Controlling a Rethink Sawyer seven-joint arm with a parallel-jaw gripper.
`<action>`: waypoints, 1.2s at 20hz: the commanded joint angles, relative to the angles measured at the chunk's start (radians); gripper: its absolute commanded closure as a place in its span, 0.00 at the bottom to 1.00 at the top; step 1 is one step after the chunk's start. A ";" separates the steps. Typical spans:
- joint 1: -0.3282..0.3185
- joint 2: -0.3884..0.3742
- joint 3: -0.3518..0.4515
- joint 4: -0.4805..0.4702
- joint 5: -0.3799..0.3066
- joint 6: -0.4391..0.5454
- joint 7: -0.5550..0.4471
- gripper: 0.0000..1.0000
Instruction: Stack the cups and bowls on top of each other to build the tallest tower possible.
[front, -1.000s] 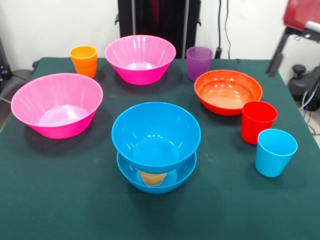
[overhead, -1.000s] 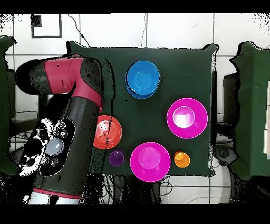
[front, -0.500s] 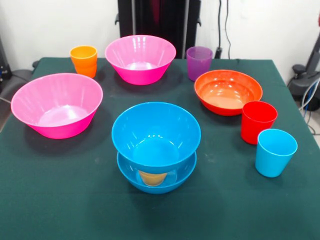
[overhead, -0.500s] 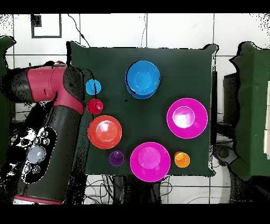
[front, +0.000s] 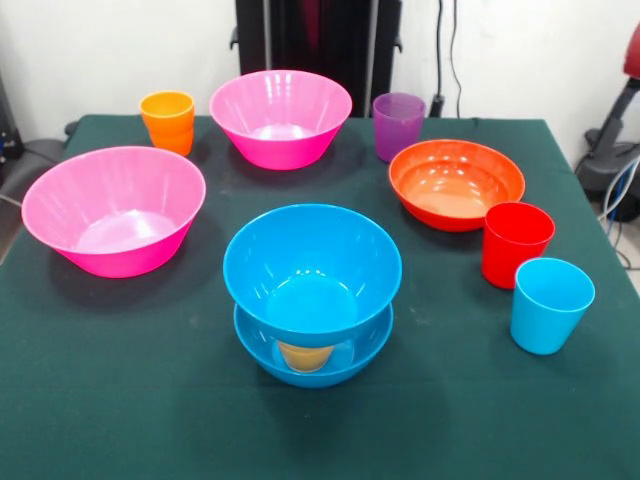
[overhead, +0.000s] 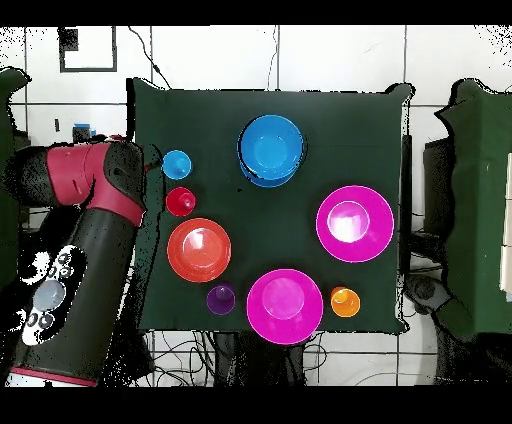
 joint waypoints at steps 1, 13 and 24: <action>0.035 0.111 -0.012 0.077 -0.085 0.144 0.154 0.00; 0.111 0.172 -0.039 0.128 -0.010 0.083 0.261 0.00; 0.129 0.226 -0.029 0.135 0.035 -0.012 0.281 0.00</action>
